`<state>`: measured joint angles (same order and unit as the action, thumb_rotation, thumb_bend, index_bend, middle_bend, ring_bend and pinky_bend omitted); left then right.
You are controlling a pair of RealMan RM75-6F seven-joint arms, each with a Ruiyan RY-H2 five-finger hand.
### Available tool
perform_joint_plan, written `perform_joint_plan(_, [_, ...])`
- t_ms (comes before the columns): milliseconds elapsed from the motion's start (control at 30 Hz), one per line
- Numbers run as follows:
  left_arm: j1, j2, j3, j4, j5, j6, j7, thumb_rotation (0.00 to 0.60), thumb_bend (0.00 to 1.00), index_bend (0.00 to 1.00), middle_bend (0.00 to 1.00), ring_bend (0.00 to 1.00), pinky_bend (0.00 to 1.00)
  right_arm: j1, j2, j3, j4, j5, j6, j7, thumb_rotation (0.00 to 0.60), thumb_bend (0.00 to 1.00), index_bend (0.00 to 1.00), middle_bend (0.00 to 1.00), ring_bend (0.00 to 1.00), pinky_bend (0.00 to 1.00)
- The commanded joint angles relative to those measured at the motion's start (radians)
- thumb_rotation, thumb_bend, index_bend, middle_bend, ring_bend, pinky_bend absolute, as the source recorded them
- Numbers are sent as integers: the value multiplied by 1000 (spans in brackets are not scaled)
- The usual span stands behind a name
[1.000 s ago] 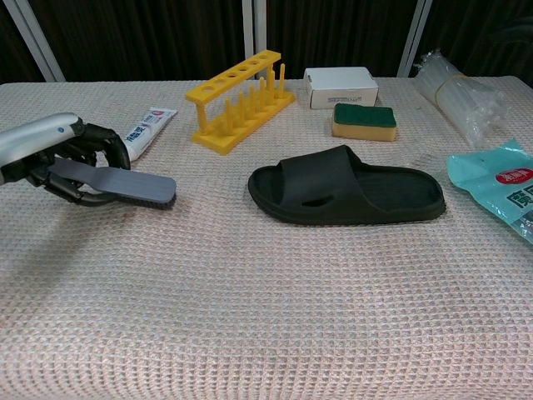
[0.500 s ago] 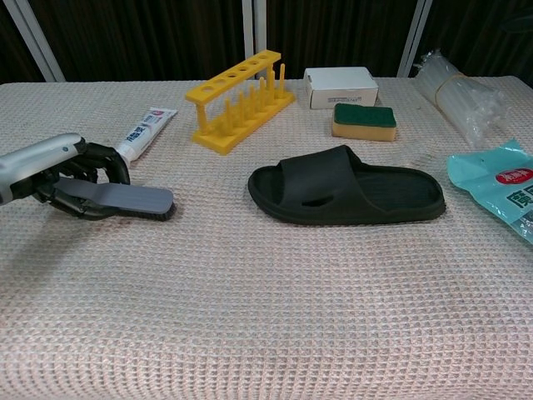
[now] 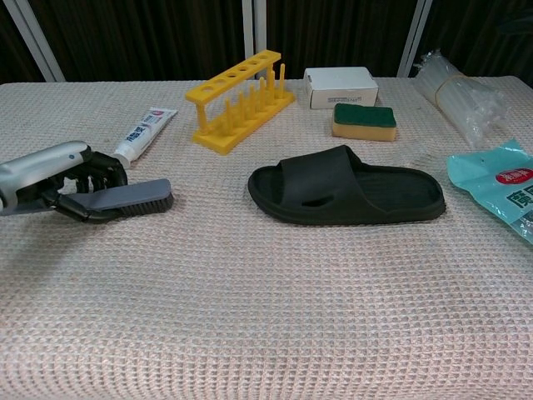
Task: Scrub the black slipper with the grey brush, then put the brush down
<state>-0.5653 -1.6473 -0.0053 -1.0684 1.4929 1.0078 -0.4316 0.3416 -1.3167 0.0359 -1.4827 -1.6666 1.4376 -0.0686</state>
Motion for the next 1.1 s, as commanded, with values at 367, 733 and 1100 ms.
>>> perform_joint_plan(367, [-1, 21, 20, -15, 23, 3, 44, 400, 442, 264, 350, 310, 451, -5, -6, 10, 9, 2, 4, -20, 470, 778, 0, 0, 0, 0])
perform_joint_plan(733, [2, 52, 43, -55, 45, 8, 79, 400, 443, 215, 295, 258, 405, -12, -4, 15, 12, 0, 13, -28, 471, 779, 0, 0, 0, 0])
perform_joint_plan(1100, [12, 68, 46, -92, 50, 29, 132, 398, 443, 145, 228, 203, 362, -20, -4, 18, 12, 0, 22, -28, 471, 778, 0, 0, 0, 0])
